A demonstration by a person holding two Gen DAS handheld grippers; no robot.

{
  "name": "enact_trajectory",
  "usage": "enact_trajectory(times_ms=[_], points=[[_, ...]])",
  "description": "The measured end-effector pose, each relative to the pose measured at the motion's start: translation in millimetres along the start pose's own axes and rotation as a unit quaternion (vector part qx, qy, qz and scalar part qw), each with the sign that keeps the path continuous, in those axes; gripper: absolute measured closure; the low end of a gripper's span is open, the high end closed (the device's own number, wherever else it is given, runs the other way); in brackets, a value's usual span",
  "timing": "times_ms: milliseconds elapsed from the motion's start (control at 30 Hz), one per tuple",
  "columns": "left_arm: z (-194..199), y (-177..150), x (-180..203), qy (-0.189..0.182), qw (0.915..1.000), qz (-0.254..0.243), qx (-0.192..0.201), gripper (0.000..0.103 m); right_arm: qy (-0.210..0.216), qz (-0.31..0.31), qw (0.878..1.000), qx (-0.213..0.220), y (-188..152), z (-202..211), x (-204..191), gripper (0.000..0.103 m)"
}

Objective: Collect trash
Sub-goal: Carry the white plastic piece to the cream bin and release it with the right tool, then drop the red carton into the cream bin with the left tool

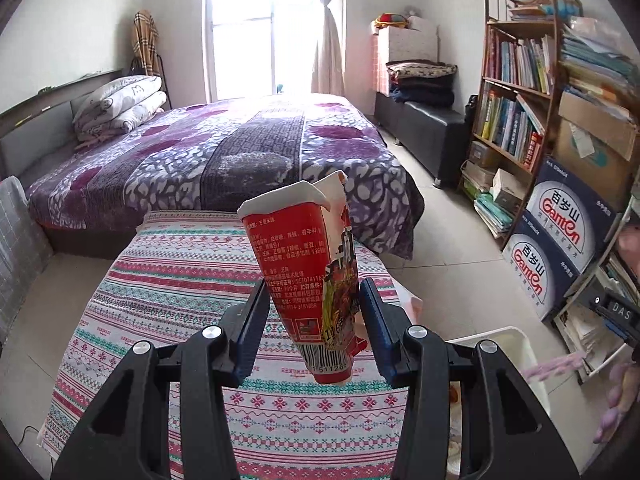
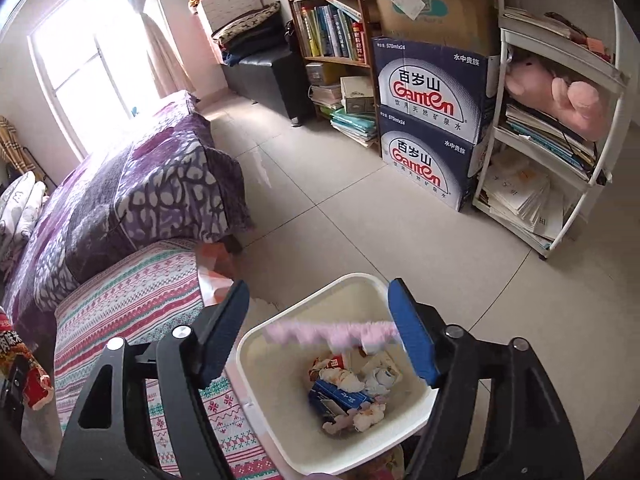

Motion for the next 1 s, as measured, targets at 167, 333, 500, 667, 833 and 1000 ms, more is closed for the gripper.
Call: enact_trajectory(times_ms=[167, 333, 500, 667, 833, 1000], points=[[1.9, -7.4, 28.0, -0.023, 0.9995, -0.018, -0.010, 0.056, -0.015, -0.007, 1.000, 0.021, 6.6, 7.8, 15.9, 0.016], [6.1, -14.9, 60.2, -0.053, 0.9978, -0.034, -0.022, 0.056, -0.022, -0.015, 0.999, 0.029, 13.6, 12.0, 31.8, 0.011], [9.1, -24.6, 96.5, -0.091, 0.9938, -0.053, -0.036, 0.056, -0.024, -0.025, 0.999, 0.032, 19.1, 16.4, 45.6, 0.010], [6.5, -36.9, 131.8, -0.131, 0.9870, -0.068, -0.063, 0.055, -0.030, -0.037, 0.998, 0.041, 23.0, 21.0, 59.1, 0.008], [-5.5, -41.0, 155.0, -0.201, 0.9726, -0.051, -0.105, 0.046, -0.031, -0.053, 0.997, 0.044, 26.9, 22.7, 72.1, 0.008], [-8.7, -37.7, 155.3, -0.225, 0.9672, -0.024, -0.115, 0.031, -0.027, -0.060, 0.997, 0.047, 28.4, 25.7, 78.7, 0.008]])
Point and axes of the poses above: each gripper's, at about its wrist camera, not at the fingertips, and z roughly against the way its jaws point, x to its right, y to its top, the point moved 2 cm from there along -z, roughly the way its jaws point, and after that the axes turned 13 degrees about y, right-handed, at the moved point
